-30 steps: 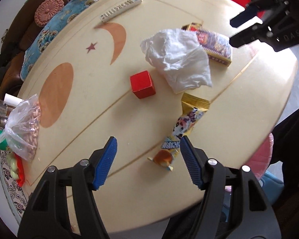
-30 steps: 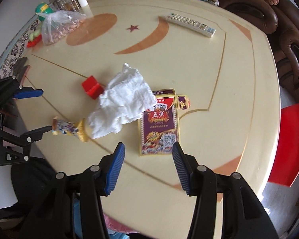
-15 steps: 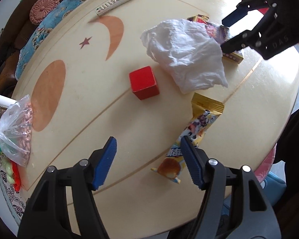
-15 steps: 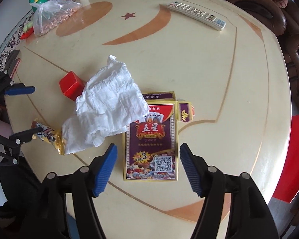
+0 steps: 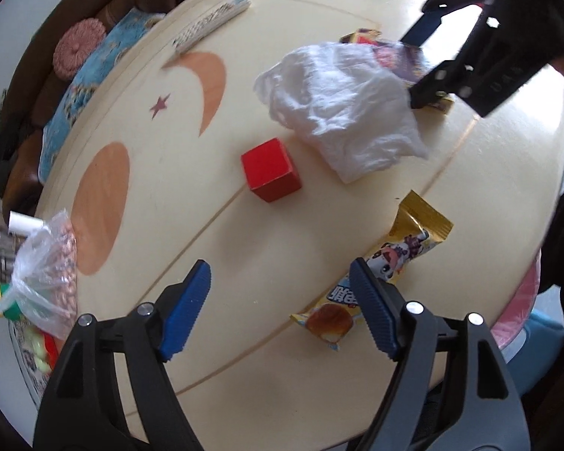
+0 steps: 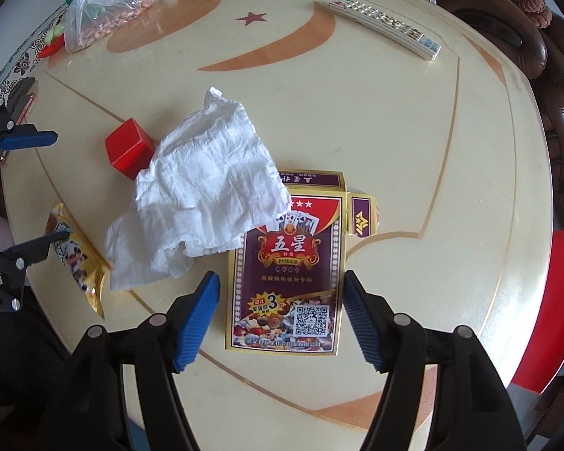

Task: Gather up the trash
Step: 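Grasp the yellow candy bar with the left gripper while the right gripper grasps the card box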

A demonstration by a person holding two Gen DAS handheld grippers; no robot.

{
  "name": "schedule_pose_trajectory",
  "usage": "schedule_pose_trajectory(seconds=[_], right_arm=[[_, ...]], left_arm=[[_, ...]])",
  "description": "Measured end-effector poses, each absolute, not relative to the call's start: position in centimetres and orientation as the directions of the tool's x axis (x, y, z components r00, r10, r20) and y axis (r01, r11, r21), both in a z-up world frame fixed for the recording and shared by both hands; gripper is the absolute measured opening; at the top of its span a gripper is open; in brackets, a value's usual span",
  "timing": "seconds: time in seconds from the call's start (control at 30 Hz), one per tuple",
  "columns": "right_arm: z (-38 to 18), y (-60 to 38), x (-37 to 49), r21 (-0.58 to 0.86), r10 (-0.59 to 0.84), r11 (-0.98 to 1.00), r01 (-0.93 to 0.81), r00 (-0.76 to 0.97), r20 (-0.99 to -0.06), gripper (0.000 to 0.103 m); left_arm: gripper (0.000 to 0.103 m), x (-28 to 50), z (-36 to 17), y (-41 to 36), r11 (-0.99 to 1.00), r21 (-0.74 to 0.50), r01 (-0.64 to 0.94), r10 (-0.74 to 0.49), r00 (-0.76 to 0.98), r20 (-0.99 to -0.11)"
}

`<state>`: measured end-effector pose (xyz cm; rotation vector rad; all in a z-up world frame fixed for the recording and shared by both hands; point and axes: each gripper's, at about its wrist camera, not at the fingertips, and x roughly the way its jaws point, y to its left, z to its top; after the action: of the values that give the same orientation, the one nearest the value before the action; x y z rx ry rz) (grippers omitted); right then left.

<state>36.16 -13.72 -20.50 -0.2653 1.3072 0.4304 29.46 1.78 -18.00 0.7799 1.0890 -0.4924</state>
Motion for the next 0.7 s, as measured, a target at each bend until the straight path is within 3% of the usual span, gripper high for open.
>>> schedule_pose_trajectory(seconds=[0.27, 0.47, 0.7], right_arm=[[-20.9, -14.1, 36.5, 0.076, 0.176, 0.894, -0.441, 0.19, -0.966, 0.065], [-21.0, -14.2, 36.6, 0.074, 0.177, 0.889, -0.451, 0.189, -0.966, 0.065], [-21.2, -13.2, 36.3, 0.013, 0.133, 0.879, -0.476, 0.219, -0.967, 0.066]], left_arm=[[0.076, 28.1, -17.3, 2.1, 0.545, 0.217, 0.81, -0.117, 0.329, -0.937], [0.076, 27.3, -19.4, 0.9, 0.449, 0.188, 0.873, -0.092, 0.255, -0.963], [0.079, 28.6, -20.8, 0.2, 0.495, 0.161, 0.854, -0.089, 0.234, -0.968]])
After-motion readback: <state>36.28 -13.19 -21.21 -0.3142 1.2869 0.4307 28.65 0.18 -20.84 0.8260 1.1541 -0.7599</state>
